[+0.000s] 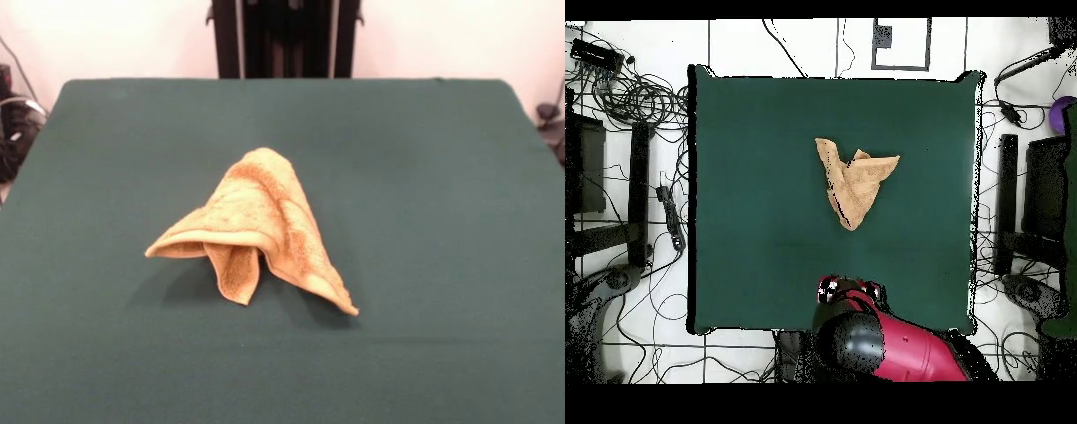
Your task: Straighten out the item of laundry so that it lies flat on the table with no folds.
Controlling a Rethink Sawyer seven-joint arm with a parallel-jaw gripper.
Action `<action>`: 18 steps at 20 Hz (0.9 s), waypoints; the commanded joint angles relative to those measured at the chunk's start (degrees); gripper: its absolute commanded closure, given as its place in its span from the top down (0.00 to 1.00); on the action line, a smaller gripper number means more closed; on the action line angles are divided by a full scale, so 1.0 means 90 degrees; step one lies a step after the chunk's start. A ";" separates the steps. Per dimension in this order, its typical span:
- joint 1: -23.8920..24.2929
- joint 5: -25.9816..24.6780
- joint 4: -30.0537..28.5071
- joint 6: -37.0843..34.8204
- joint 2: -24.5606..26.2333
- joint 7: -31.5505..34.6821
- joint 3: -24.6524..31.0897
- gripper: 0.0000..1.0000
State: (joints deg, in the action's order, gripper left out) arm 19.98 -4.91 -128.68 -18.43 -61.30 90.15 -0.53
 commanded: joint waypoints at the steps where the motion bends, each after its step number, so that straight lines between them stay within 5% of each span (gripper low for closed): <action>1: -0.0514 -0.0126 -0.1126 0.0618 0.0704 0.1309 0.0196 1.00; 8: -0.1389 0.0317 -0.1401 0.0959 0.0576 0.1979 -0.0190 1.00; 18: -0.1511 0.0603 -0.1378 0.1190 0.0851 0.1858 -0.0024 1.00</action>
State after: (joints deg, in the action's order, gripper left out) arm 8.25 -4.05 -137.38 -11.47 -56.56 90.22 -1.72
